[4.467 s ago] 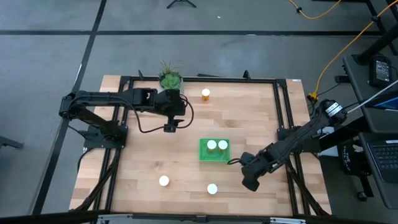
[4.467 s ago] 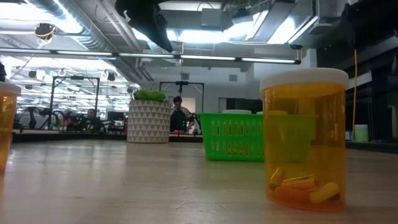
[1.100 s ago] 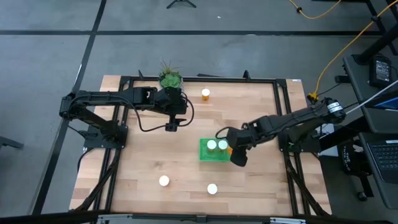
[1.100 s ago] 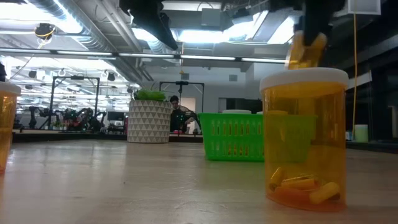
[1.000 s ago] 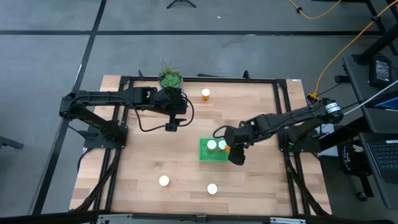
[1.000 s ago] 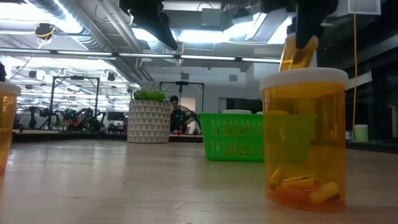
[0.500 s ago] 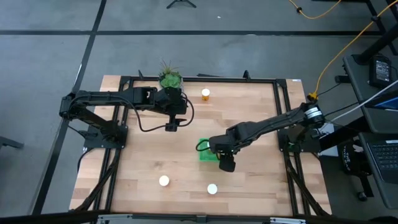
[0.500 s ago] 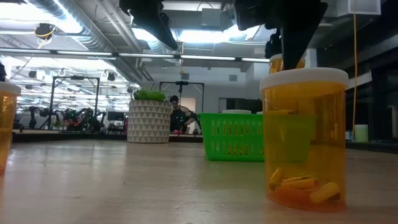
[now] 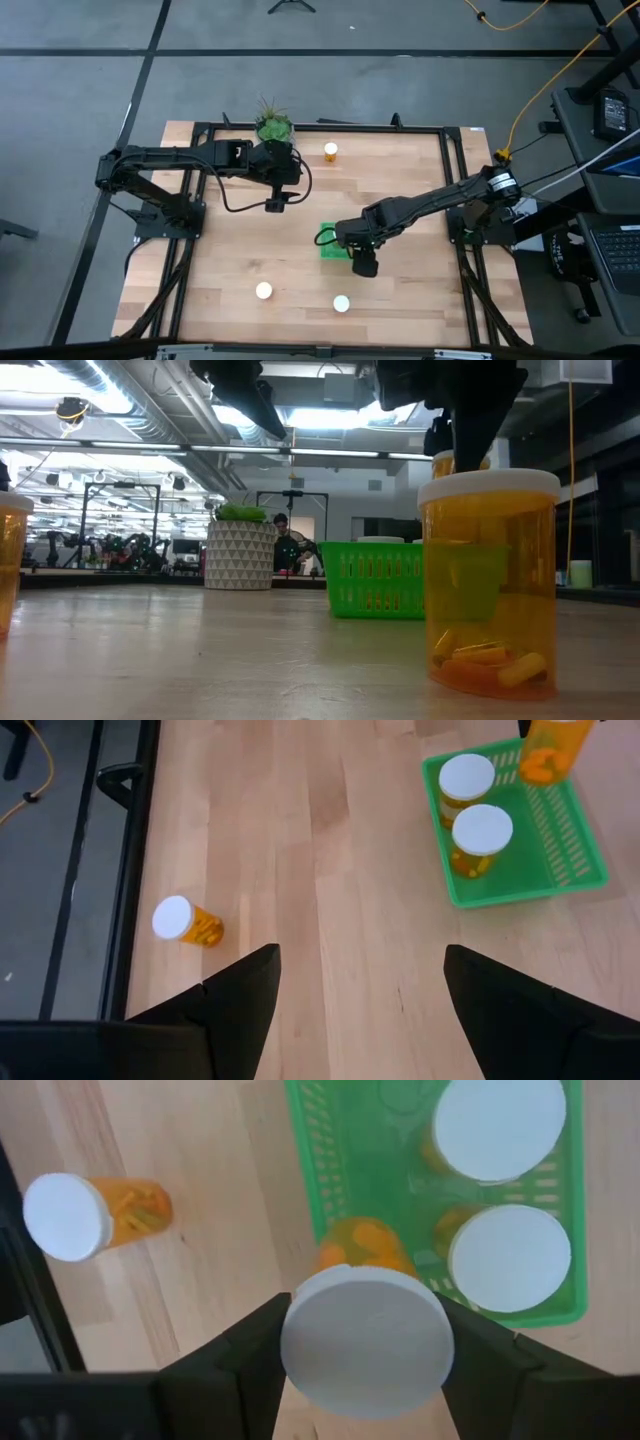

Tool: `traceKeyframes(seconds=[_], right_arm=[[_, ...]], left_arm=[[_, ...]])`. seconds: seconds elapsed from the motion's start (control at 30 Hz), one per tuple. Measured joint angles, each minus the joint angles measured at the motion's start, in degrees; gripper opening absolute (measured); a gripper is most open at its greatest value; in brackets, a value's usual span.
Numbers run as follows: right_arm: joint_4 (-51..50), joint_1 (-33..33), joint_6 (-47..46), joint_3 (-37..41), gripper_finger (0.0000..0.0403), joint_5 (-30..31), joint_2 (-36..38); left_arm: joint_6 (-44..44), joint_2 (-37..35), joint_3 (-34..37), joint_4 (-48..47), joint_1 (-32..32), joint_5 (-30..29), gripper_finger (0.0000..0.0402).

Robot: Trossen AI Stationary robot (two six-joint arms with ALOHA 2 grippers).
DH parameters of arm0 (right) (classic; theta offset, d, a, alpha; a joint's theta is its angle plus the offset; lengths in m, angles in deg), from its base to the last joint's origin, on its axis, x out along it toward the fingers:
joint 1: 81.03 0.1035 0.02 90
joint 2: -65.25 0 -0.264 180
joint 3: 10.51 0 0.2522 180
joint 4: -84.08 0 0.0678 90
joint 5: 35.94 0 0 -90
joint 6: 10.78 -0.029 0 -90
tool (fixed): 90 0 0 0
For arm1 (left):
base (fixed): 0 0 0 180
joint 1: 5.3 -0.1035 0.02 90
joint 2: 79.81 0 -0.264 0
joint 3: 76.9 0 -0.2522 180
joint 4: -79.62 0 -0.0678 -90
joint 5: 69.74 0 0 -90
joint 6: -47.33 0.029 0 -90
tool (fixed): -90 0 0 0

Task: Pick and place pill bottles into a basket
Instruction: Put the orange pill bottle into the green bin

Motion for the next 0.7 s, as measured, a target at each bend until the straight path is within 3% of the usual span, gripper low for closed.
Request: traceKeyframes(seconds=[0.47, 0.7], right_arm=[[-0.9, 0.0, 1.2, 0.1, 0.0213, 0.0, -0.6], [0.0, -0.8, -0.4, 4.0, 0.0213, -2.3, -0.6]], left_arm=[[0.0, 0.0, 0.0, 0.1, 0.0, 0.0, 0.0277], [0.0, 0.0, 0.0, 0.1, 0.0, 0.1, 0.0277]])
